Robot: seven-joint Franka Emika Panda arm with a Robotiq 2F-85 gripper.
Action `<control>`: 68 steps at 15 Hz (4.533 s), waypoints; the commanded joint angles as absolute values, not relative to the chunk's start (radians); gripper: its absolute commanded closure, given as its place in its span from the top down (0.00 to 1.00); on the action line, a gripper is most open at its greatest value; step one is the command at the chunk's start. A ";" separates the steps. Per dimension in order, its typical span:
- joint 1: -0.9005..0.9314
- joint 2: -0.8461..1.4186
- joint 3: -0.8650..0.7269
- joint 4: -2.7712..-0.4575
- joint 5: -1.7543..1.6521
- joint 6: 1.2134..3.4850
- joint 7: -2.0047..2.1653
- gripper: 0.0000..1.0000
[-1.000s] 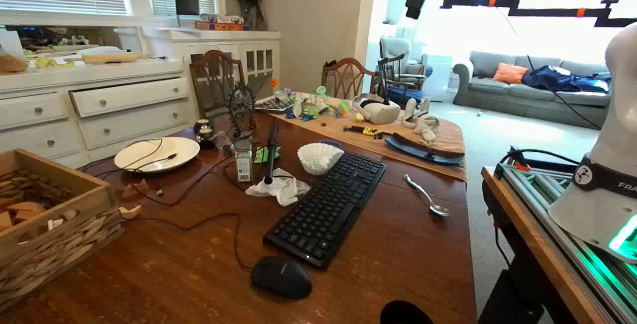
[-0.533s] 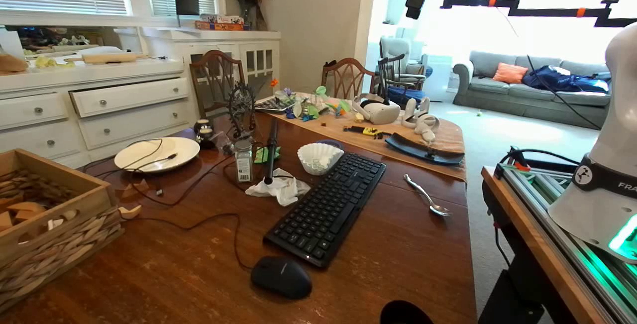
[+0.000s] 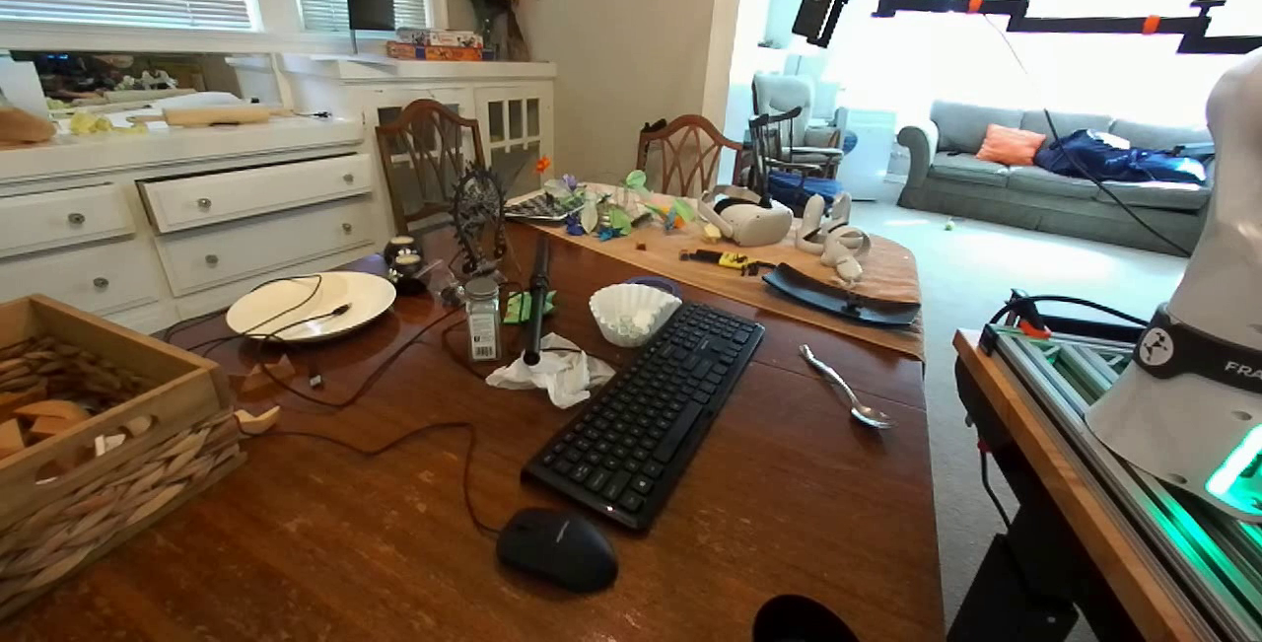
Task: Press a key on the keyboard
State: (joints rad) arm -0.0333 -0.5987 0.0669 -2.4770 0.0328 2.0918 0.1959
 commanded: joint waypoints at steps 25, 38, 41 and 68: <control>-0.218 -0.267 -0.051 -2.742 -0.158 2.636 0.173 0.01; -0.205 0.017 -0.114 -2.644 -0.098 2.807 0.119 0.00; -0.194 0.122 -0.123 -2.599 -0.049 2.826 0.079 0.00; -0.131 0.490 -0.108 -2.345 0.045 2.818 0.108 0.00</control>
State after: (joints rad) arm -0.1411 0.4668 -0.1077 -2.3590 0.0212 2.8032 0.1062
